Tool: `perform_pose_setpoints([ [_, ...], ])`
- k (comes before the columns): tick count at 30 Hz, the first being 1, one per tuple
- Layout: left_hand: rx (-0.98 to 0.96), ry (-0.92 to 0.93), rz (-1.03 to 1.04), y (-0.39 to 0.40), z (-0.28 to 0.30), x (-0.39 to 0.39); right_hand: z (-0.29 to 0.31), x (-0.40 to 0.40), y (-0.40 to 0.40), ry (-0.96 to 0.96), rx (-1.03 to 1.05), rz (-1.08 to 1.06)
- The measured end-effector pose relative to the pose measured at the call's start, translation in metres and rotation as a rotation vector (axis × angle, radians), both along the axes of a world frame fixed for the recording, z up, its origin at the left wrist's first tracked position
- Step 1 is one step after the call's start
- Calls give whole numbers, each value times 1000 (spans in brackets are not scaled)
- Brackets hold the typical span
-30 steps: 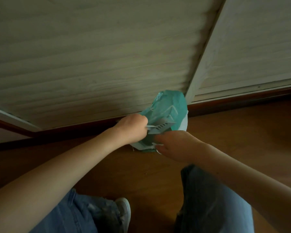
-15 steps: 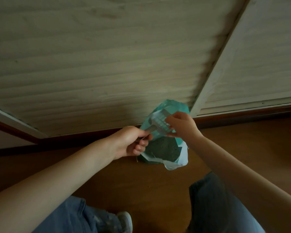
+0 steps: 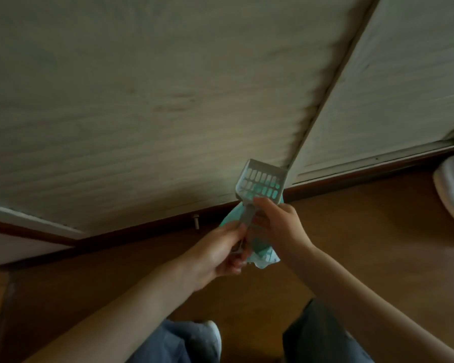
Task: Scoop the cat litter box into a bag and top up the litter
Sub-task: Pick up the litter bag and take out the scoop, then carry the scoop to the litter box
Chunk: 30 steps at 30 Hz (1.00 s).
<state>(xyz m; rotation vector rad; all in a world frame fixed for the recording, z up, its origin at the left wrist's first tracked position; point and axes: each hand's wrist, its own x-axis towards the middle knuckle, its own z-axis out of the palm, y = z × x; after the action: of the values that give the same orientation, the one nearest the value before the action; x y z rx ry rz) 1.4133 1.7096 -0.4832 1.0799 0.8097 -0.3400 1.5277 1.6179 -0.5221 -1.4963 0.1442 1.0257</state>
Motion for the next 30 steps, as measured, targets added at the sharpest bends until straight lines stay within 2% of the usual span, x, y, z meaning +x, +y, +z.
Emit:
perform_pose_setpoints([
  [4, 61, -5, -54, -23, 70, 11, 82, -9, -11, 142, 209, -132],
  [6, 104, -20, -92, -33, 105, 19, 124, -8, -21, 148, 265, -204],
  [11, 428, -24, -331, -65, 200, 37, 225, -2, -67, 148, 281, -339],
  [14, 586, -23, -349, -83, 254, 49, 288, 2, -110, 69, 207, -379],
  [16, 518, -47, -248, -102, 289, 60, 327, -1, -142, 6, 146, -368],
  [21, 187, -141, -49, -176, 379, 84, 409, -20, -220, -177, 53, -376],
  [26, 200, -172, -158, -242, 434, 87, 469, -39, -295, -219, -11, -449],
  [30, 184, -219, -285, -283, 456, 84, 492, -53, -343, -275, -122, -504],
])
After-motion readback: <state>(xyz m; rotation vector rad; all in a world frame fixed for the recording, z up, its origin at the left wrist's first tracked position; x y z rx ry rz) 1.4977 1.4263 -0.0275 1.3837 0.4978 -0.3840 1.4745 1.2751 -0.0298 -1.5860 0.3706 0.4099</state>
